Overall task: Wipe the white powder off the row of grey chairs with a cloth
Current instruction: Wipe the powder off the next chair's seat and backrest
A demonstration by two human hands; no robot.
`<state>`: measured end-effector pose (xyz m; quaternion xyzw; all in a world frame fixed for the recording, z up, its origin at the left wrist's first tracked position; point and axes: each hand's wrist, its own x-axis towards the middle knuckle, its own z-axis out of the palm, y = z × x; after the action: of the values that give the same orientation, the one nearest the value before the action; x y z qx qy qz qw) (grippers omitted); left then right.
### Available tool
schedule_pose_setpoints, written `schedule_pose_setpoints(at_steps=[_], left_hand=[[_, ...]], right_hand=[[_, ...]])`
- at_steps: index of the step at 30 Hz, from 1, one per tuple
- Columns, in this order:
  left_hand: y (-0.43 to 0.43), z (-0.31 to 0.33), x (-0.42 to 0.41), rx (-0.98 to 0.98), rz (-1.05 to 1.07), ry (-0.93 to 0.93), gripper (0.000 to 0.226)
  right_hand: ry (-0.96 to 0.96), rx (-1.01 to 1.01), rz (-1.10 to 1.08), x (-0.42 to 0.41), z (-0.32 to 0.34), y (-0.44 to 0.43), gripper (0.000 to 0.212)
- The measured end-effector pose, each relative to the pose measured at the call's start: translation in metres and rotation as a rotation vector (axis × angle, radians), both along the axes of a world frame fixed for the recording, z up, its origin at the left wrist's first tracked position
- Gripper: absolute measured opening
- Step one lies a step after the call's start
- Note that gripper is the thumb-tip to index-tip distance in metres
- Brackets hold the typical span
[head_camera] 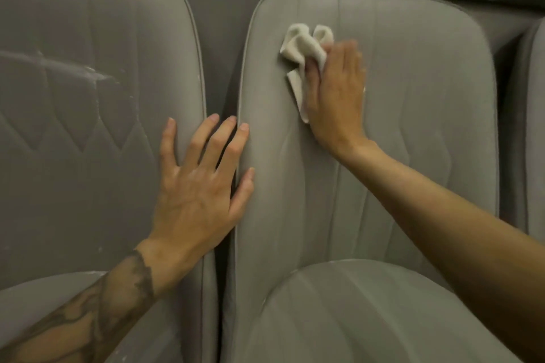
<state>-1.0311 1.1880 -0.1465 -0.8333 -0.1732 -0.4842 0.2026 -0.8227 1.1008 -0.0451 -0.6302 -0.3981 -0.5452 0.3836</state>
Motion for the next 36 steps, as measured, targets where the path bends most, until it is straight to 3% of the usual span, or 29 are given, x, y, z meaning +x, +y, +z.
schedule_pose_setpoints(at_steps=[3, 8, 11, 14, 16, 18, 20, 23, 28, 32, 33, 36], left_hand=[[0.000, 0.000, -0.001, 0.007, 0.002, 0.000, 0.061], [-0.002, 0.000, -0.001, -0.010, -0.007, 0.000, 0.061], [-0.002, 0.000, -0.002, -0.017, -0.017, 0.004, 0.061], [-0.002, -0.001, -0.001, -0.022, -0.008, 0.008, 0.061], [-0.001, -0.001, -0.001, -0.022, -0.015, 0.004, 0.061], [-0.001, -0.001, -0.002, -0.021, -0.016, -0.002, 0.061], [-0.002, 0.000, -0.002, -0.021, -0.004, 0.004, 0.060], [-0.003, 0.001, -0.001, -0.017, 0.004, 0.015, 0.060], [-0.003, 0.000, -0.001, -0.020, 0.003, 0.013, 0.061], [-0.004, 0.001, -0.001, -0.017, 0.004, 0.005, 0.061], [-0.003, 0.001, -0.001, -0.019, 0.003, 0.005, 0.061], [-0.003, 0.002, -0.003, -0.012, 0.006, 0.002, 0.061]], right_hand=[[0.006, 0.006, 0.044, -0.012, -0.045, -0.004, 0.030], [0.093, -0.330, 0.289, -0.046, -0.201, -0.053, 0.019], [0.027, -0.448, 0.298, -0.035, -0.196, -0.059, 0.014], [0.043, -0.340, 0.212, -0.022, -0.157, -0.049, 0.015], [0.061, -0.312, 0.215, -0.025, -0.165, -0.049, 0.016], [-0.013, -0.436, 0.262, -0.029, -0.194, -0.059, 0.018], [-0.102, -0.688, 0.336, -0.025, -0.215, -0.075, 0.015], [-0.285, -0.923, 0.323, -0.012, -0.203, -0.086, 0.016], [-0.023, -0.724, 0.328, -0.021, -0.190, -0.084, 0.018], [-0.266, -0.965, 0.319, -0.024, -0.200, -0.094, 0.013], [-0.276, -0.939, 0.313, -0.019, -0.192, -0.092, 0.015], [-0.056, -0.530, 0.242, -0.007, -0.143, -0.065, 0.024]])
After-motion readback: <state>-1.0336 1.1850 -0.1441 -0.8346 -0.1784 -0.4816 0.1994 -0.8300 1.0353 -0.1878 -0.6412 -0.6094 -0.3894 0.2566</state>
